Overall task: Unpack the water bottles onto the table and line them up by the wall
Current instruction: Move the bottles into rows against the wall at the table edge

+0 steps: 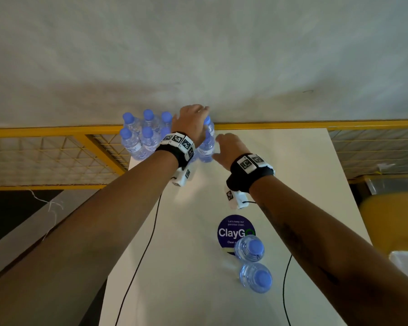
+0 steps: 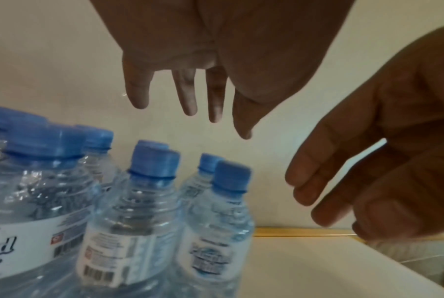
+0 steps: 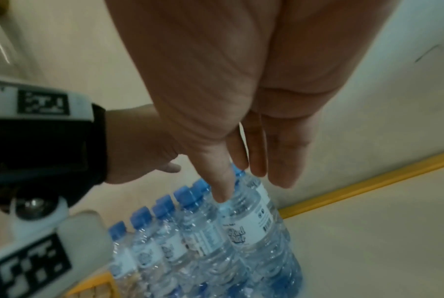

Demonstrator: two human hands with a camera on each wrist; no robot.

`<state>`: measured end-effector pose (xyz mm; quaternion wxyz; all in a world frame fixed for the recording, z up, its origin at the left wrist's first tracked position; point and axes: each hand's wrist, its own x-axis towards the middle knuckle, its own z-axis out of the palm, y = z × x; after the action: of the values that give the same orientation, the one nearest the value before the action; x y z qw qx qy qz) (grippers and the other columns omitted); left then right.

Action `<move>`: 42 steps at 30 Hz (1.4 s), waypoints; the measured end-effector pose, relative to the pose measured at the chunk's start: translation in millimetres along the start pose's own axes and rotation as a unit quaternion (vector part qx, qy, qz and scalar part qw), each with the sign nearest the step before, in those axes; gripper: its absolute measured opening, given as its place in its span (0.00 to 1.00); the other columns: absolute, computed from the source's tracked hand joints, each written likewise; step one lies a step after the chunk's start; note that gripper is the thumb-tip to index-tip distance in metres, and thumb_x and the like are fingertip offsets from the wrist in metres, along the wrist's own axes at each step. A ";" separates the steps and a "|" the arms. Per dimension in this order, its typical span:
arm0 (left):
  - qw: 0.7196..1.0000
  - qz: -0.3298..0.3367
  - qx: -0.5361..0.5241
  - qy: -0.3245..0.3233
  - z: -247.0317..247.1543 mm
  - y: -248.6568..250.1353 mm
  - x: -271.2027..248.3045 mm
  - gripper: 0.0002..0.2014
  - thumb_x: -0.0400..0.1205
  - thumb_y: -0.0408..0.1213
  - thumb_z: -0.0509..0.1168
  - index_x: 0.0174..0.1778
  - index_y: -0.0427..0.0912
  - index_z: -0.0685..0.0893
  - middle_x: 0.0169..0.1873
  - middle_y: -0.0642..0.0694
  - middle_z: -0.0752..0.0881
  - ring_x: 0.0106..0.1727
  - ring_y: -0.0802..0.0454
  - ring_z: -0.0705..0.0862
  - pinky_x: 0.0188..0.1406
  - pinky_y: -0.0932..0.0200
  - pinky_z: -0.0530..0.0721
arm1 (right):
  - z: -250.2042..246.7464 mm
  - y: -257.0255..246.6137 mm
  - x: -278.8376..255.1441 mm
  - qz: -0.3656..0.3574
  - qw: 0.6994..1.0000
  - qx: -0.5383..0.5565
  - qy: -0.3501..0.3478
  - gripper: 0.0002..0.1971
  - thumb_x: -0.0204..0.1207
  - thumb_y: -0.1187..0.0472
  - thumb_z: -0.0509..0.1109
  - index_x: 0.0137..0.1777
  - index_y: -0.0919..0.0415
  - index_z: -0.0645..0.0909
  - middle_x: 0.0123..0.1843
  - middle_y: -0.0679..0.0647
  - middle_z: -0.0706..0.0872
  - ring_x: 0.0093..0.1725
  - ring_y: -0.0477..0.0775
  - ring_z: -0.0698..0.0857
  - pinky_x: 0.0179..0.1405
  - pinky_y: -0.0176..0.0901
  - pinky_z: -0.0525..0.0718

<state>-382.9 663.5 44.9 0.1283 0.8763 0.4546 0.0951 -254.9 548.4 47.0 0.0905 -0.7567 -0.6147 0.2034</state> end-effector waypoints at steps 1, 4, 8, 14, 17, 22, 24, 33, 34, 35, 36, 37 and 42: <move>1.000 0.022 -0.012 0.013 -4.2 9.1 -12.9 0.27 0.81 0.39 0.65 0.79 0.46 0.79 0.75 0.44 0.81 0.77 0.35 0.74 0.73 0.30 0.77 | -4.8 1.9 -16.9 -0.005 1.000 0.010 -0.004 0.17 0.79 0.57 0.71 0.66 0.62 0.81 0.65 0.61 0.84 0.65 0.62 0.83 0.62 0.48 0.79; 0.992 0.104 -0.069 -0.006 -17.1 49.2 -61.5 0.18 0.79 0.38 0.67 0.63 0.39 0.90 0.63 0.39 0.88 0.67 0.34 0.82 0.68 0.37 0.81 | -16.5 7.9 -72.3 -0.032 0.999 0.025 -0.031 0.18 0.75 0.52 0.77 0.62 0.59 0.84 0.60 0.56 0.88 0.60 0.57 0.86 0.60 0.45 0.81; 0.970 0.139 -0.147 -0.133 -13.9 99.5 -134.2 0.17 0.80 0.25 0.65 0.60 0.41 0.93 0.59 0.43 0.90 0.61 0.43 0.88 0.68 0.48 0.83 | -26.1 15.7 -154.6 -0.045 0.996 -0.008 -0.076 0.10 0.72 0.50 0.77 0.48 0.55 0.87 0.45 0.50 0.90 0.47 0.53 0.89 0.49 0.39 0.82; 0.943 0.153 -0.142 -0.261 23.6 133.3 -220.9 0.18 0.74 0.56 0.62 0.53 0.58 0.91 0.50 0.53 0.86 0.52 0.48 0.88 0.56 0.46 0.87 | -19.3 23.1 -277.6 -0.001 0.991 0.009 -0.135 0.11 0.70 0.53 0.72 0.52 0.45 0.87 0.50 0.51 0.89 0.49 0.56 0.88 0.52 0.51 0.86; 0.941 0.140 -0.103 -0.290 36.2 145.2 -245.2 0.14 0.77 0.52 0.67 0.56 0.55 0.88 0.52 0.52 0.84 0.53 0.47 0.86 0.55 0.45 0.87 | 0.1 28.2 -313.7 0.000 0.989 -0.003 -0.150 0.17 0.72 0.52 0.68 0.62 0.42 0.82 0.60 0.48 0.86 0.57 0.56 0.87 0.55 0.49 0.84; 0.958 0.118 -0.043 -0.259 45.2 160.8 -257.0 0.12 0.81 0.41 0.73 0.60 0.48 0.86 0.55 0.50 0.80 0.54 0.44 0.84 0.54 0.44 0.87 | 38.4 43.2 -330.3 -0.038 0.992 -0.053 -0.109 0.20 0.78 0.65 0.64 0.68 0.46 0.77 0.61 0.49 0.82 0.55 0.58 0.86 0.51 0.49 0.86; 0.962 0.124 -0.010 -0.244 46.0 162.9 -256.7 0.12 0.82 0.42 0.73 0.58 0.43 0.84 0.55 0.47 0.79 0.54 0.42 0.84 0.52 0.42 0.87 | 42.5 44.8 -328.2 -0.035 0.993 -0.060 -0.098 0.15 0.78 0.65 0.63 0.62 0.51 0.80 0.57 0.50 0.82 0.53 0.58 0.86 0.48 0.48 0.84; 0.981 0.132 0.049 -0.132 1.2 157.1 -174.0 0.09 0.85 0.42 0.67 0.58 0.45 0.83 0.54 0.52 0.79 0.57 0.47 0.80 0.51 0.41 0.89 | 38.0 55.9 -323.8 -0.038 0.995 0.008 -0.095 0.11 0.76 0.60 0.65 0.58 0.53 0.81 0.56 0.48 0.82 0.52 0.56 0.86 0.49 0.45 0.84; 0.982 0.130 0.055 -0.122 -2.7 153.4 -155.1 0.08 0.86 0.43 0.68 0.58 0.45 0.82 0.54 0.53 0.79 0.58 0.47 0.79 0.51 0.41 0.88 | 36.0 56.3 -320.9 -0.039 0.995 0.016 -0.094 0.11 0.77 0.59 0.66 0.58 0.53 0.81 0.57 0.48 0.82 0.52 0.56 0.86 0.49 0.45 0.84; 0.984 0.123 0.062 -0.115 -5.2 148.7 -135.3 0.09 0.86 0.45 0.68 0.57 0.46 0.83 0.54 0.52 0.79 0.59 0.47 0.78 0.52 0.40 0.88 | 34.2 56.8 -318.1 -0.040 0.995 0.024 -0.091 0.11 0.76 0.58 0.66 0.58 0.53 0.80 0.58 0.48 0.82 0.52 0.56 0.86 0.50 0.44 0.84; 0.985 0.116 0.067 -0.110 -7.5 144.1 -115.0 0.10 0.85 0.46 0.68 0.57 0.46 0.83 0.54 0.51 0.79 0.60 0.46 0.78 0.52 0.39 0.88 | 32.1 57.2 -315.1 -0.042 0.995 0.033 -0.089 0.11 0.76 0.57 0.66 0.58 0.53 0.80 0.58 0.48 0.81 0.53 0.55 0.86 0.50 0.44 0.84; 0.986 0.109 0.072 -0.106 -9.0 138.3 -94.0 0.11 0.85 0.47 0.69 0.57 0.46 0.84 0.55 0.50 0.80 0.62 0.45 0.78 0.54 0.39 0.87 | 30.3 57.7 -311.7 -0.044 0.995 0.040 -0.085 0.11 0.77 0.56 0.67 0.59 0.53 0.80 0.58 0.47 0.81 0.53 0.55 0.85 0.51 0.44 0.84; 0.987 0.070 0.117 -0.082 -2.3 107.0 -7.9 0.06 0.83 0.42 0.71 0.55 0.51 0.85 0.56 0.52 0.83 0.65 0.43 0.78 0.56 0.42 0.83 | 21.1 58.1 -290.4 -0.048 0.995 0.066 -0.060 0.11 0.78 0.56 0.67 0.59 0.52 0.80 0.58 0.45 0.80 0.51 0.51 0.86 0.49 0.43 0.86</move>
<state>-305.4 598.1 80.0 0.0548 0.9196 0.3883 -0.0227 -258.7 251.9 62.6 0.1129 -0.7053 -0.6396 0.2841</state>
